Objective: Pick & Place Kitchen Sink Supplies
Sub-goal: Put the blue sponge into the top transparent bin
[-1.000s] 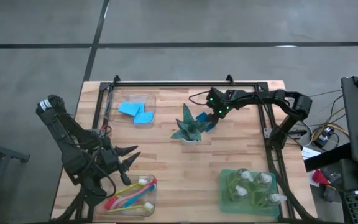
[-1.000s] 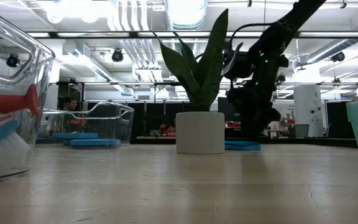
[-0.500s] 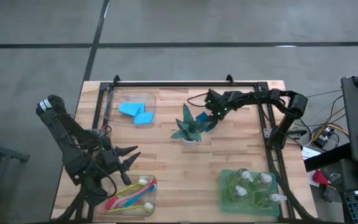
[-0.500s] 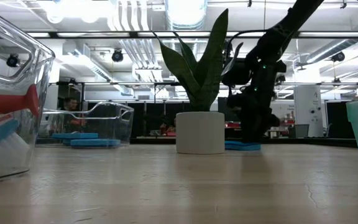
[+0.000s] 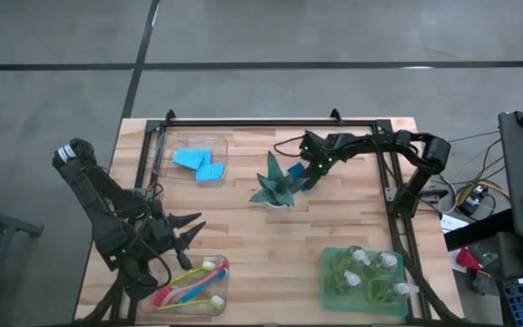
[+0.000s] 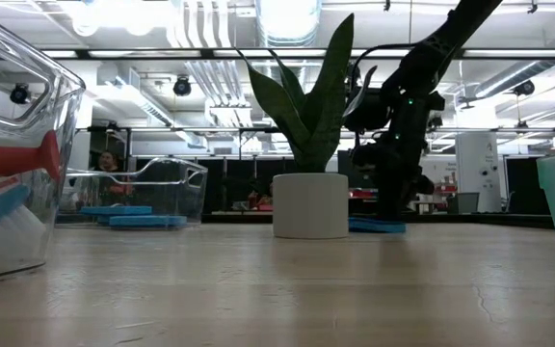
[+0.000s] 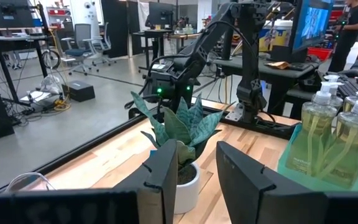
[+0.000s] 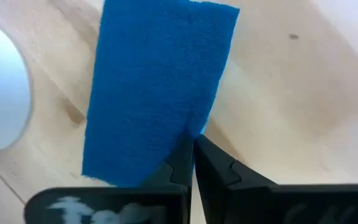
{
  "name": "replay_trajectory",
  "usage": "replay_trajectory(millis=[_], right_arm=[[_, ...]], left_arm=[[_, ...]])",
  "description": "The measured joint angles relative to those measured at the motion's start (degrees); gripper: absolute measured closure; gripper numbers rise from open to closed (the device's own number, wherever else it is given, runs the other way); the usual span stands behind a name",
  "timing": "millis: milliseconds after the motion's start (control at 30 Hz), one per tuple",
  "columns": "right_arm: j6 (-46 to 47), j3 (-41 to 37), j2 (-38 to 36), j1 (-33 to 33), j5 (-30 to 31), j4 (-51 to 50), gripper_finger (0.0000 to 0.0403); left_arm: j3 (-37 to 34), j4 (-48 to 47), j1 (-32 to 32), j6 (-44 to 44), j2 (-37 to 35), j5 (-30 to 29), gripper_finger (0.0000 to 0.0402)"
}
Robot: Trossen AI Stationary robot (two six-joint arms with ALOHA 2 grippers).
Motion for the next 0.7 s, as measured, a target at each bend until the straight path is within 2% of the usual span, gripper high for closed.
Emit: replay_trajectory(millis=[333, 700], right_arm=[[0.0, 2.9, -5.8, -0.1, 8.1, -7.9, 0.0394], [0.3, 3.1, -17.0, -0.1, 9.7, -8.2, 0.0395]], left_arm=[[0.0, 0.2, 0.0, 0.3, 0.0, 0.0, 0.0296], [-1.2, 0.3, 0.3, -0.6, 0.0, 0.1, 0.0296]])
